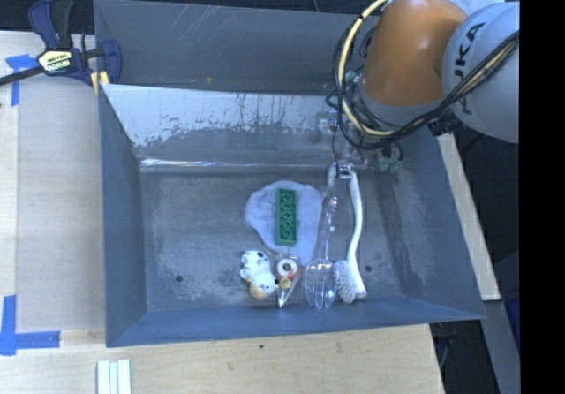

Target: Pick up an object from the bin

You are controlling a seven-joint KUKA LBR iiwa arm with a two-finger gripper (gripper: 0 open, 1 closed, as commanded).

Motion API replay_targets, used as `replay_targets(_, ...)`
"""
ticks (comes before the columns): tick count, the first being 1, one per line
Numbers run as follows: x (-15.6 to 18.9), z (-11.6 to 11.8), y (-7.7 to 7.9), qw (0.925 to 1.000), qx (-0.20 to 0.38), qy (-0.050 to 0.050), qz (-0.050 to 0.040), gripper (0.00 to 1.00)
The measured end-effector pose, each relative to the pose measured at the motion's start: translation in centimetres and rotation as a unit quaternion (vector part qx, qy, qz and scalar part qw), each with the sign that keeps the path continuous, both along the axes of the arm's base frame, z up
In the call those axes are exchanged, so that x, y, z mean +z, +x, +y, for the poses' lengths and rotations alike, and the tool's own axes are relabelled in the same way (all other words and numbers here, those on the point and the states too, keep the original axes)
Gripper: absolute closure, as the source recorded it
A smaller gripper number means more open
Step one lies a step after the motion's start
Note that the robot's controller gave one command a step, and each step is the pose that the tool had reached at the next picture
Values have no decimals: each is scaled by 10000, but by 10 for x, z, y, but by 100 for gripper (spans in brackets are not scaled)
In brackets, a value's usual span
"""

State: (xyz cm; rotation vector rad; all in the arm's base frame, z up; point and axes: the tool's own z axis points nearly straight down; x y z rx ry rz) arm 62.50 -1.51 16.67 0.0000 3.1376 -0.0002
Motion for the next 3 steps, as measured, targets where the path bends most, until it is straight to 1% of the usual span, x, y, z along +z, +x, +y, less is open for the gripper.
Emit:
replay_targets(1,0,0,0,10000,0,0,0,0)
replay_targets(2,-67,6,-7,10000,-3,2,9,0)
replay_targets(3,-53,8,-9,9999,-118,1,-38,0)
